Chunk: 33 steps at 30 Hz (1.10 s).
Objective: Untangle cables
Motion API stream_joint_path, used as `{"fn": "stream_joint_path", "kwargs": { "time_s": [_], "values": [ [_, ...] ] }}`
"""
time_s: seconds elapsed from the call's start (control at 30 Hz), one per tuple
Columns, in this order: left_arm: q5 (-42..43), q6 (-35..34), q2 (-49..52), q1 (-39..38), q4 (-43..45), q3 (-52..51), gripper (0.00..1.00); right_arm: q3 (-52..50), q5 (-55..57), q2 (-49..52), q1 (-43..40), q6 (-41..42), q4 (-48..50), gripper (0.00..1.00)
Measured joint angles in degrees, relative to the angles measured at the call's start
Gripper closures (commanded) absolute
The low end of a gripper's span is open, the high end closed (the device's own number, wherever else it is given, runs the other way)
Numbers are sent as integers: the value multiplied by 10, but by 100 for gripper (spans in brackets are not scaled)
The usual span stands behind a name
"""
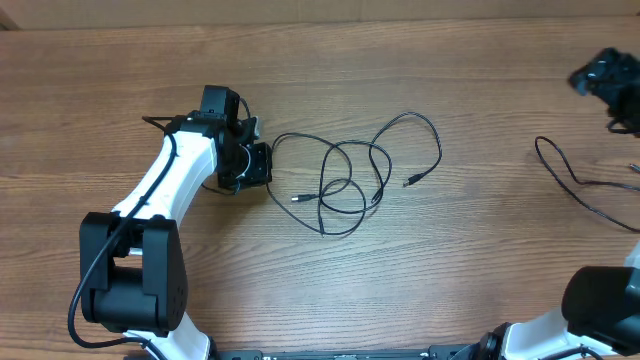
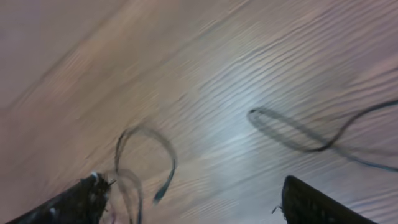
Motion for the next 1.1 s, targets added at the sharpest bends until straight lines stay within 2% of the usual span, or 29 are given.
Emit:
{"fn": "stream_joint_path", "kwargs": {
  "time_s": [0.27, 0.47, 0.6, 0.8, 1.1],
  "values": [
    [17, 19, -24, 0, -1, 62, 96, -57, -37, 0, 93, -21, -16, 9],
    [-42, 20, -68, -3, -14, 82, 96, -156, -48, 0, 184, -22, 13, 9],
    [-77, 18, -73, -4, -47, 84, 96, -221, -57, 0, 249, -10, 66, 10],
    [-95, 18, -73, -4, -89, 84, 96, -349, -62, 1, 339, 63, 196, 17],
    [-104, 18, -73, -4, -109, 83, 96, -507, -66, 1, 414, 186, 389, 39]
  ]
}}
